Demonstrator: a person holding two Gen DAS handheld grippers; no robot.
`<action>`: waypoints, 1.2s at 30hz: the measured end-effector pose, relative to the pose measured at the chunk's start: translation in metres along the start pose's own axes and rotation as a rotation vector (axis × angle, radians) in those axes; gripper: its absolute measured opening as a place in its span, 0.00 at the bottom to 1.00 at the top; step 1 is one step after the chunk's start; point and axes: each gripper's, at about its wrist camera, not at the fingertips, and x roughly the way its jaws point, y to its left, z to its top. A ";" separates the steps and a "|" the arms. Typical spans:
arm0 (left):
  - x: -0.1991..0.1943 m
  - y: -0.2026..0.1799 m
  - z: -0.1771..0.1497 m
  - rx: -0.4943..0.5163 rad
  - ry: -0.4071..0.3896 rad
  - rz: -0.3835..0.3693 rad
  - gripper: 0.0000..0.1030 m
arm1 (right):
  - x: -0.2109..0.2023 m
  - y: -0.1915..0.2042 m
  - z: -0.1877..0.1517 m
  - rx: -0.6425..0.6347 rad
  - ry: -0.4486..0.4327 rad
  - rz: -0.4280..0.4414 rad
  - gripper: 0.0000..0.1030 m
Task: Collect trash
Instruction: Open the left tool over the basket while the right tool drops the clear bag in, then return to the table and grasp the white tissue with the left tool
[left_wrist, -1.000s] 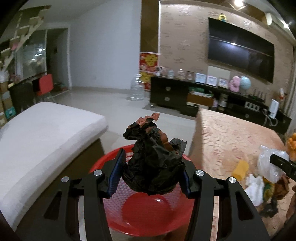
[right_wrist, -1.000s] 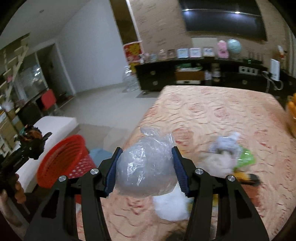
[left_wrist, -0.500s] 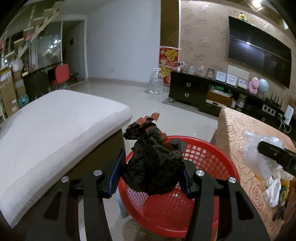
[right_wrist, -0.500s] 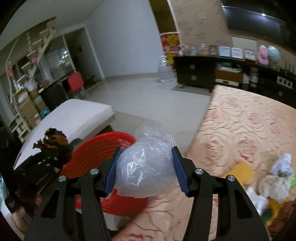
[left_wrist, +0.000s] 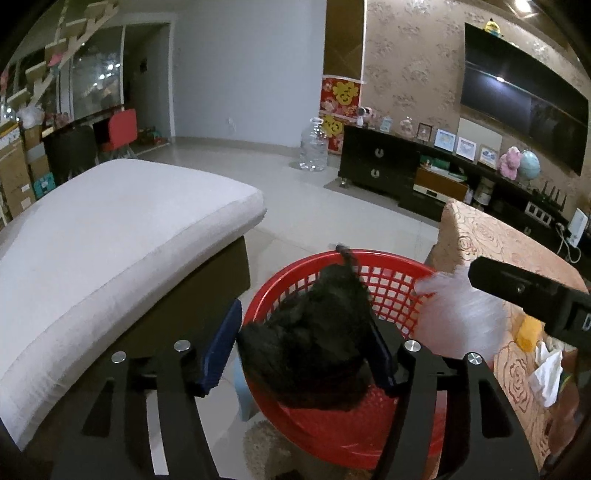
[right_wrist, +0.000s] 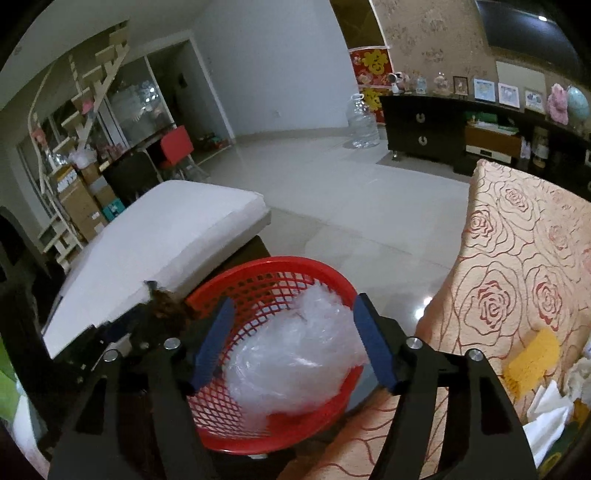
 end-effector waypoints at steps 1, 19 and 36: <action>0.000 -0.001 0.000 0.001 -0.002 -0.003 0.64 | -0.001 0.000 0.001 0.002 0.000 0.003 0.66; -0.015 -0.012 -0.003 -0.020 -0.076 -0.046 0.79 | -0.043 -0.037 -0.022 0.030 -0.055 -0.116 0.68; -0.026 -0.073 -0.021 0.102 -0.099 -0.148 0.79 | -0.142 -0.112 -0.084 0.071 -0.113 -0.405 0.73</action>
